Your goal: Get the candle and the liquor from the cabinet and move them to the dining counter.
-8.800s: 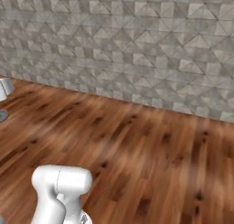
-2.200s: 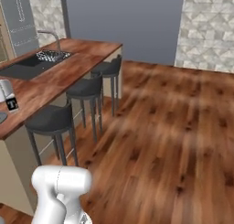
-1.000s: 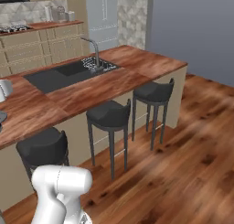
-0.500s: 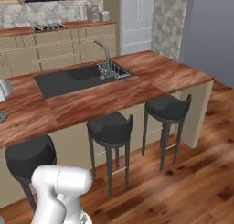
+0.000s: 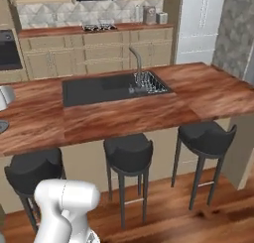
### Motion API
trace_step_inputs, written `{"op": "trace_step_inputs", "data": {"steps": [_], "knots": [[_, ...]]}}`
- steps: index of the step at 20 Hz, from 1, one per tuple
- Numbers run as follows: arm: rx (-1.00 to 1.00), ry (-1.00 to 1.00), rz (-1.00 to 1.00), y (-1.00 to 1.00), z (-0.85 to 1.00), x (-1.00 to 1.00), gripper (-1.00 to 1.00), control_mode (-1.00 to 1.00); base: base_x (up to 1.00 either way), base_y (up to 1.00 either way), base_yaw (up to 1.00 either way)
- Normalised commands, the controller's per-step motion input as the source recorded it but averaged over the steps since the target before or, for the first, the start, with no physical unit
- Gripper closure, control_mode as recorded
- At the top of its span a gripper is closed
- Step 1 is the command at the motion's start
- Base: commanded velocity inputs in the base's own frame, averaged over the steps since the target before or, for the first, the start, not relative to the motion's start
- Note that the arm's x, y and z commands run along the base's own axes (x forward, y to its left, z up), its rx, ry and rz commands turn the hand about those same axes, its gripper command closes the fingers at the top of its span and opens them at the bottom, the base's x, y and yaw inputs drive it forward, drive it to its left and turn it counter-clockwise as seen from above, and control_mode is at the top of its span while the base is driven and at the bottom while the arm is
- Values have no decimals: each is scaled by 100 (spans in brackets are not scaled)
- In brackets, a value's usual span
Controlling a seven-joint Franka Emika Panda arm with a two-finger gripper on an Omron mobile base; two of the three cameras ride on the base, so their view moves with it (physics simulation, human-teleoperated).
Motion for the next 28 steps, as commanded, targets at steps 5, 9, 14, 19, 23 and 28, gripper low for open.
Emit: {"op": "trace_step_inputs", "data": {"steps": [5,9,14,19,23,28], "knots": [[0,0,0,0,0,0,100,100,59,-23,49],[0,0,0,0,0,0,100,100,70,-18,50],[0,0,0,0,0,0,100,100,87,-28,45],[0,0,0,0,0,0,100,100,91,-32,37],[0,0,0,0,0,0,100,100,72,-24,28],[0,0,0,0,0,0,100,100,45,-19,13]]}}
